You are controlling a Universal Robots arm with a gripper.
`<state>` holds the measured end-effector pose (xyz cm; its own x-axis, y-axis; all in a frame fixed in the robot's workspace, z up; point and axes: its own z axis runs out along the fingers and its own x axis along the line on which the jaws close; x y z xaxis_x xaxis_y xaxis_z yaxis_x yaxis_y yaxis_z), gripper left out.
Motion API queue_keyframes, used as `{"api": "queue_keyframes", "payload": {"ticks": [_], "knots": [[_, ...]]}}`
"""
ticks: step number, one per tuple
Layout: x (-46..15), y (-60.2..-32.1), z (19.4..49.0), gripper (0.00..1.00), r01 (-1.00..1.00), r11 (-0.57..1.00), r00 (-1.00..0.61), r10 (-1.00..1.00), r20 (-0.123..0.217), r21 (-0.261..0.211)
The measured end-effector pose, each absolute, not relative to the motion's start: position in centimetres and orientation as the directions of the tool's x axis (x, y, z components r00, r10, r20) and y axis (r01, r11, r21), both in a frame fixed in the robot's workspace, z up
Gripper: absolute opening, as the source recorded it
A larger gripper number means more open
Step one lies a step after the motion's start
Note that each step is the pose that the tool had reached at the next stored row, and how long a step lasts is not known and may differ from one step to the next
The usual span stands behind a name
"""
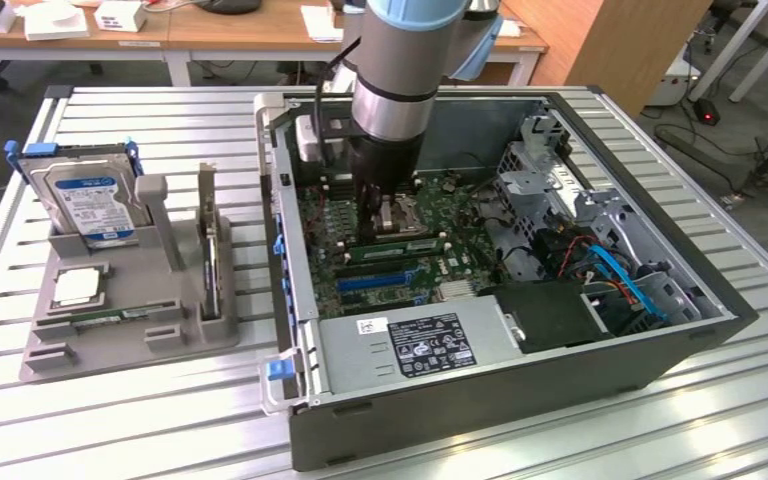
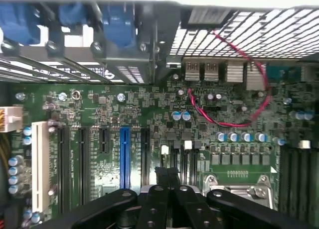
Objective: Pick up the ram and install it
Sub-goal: 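Press down the ram until it locks into place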
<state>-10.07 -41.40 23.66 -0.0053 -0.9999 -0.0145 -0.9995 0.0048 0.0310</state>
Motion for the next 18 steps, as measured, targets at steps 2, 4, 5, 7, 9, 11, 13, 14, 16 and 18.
{"api": "queue_keyframes", "payload": {"ticks": [2, 4, 5, 7, 9, 11, 13, 14, 16, 18], "knots": [[-10.06, -41.38, 24.07, 0.09, -1.0, 0.007, -0.008, -1.0, -0.014, 0.03], [-10.06, -41.38, 24.1, 0.09, -1.0, 0.009, -0.01, -1.0, -0.015, 0.03], [-10.07, -41.38, 24.11, 0.09, -1.0, 0.009, -0.01, -1.0, -0.015, 0.03], [-10.07, -41.38, 24.12, 0.09, -0.999, 0.009, -0.01, -1.0, -0.014, 0.03], [-10.07, -41.38, 24.12, 0.09, -0.999, 0.009, -0.01, -1.0, -0.014, 0.03], [-10.07, -41.38, 24.12, 0.09, -0.999, 0.009, -0.01, -1.0, -0.014, 0.03], [-10.07, -41.38, 24.12, 0.09, -0.999, 0.009, -0.01, -1.0, -0.014, 0.03], [-10.07, -41.38, 24.11, 0.09, -0.999, 0.009, -0.01, -1.0, -0.014, 0.03], [-10.07, -41.38, 24.12, 0.09, -0.999, 0.009, -0.01, -1.0, -0.014, 0.03], [-10.05, -41.38, 24.12, 0.09, -0.999, 0.009, -0.01, -1.0, -0.014, 0.03]]}}
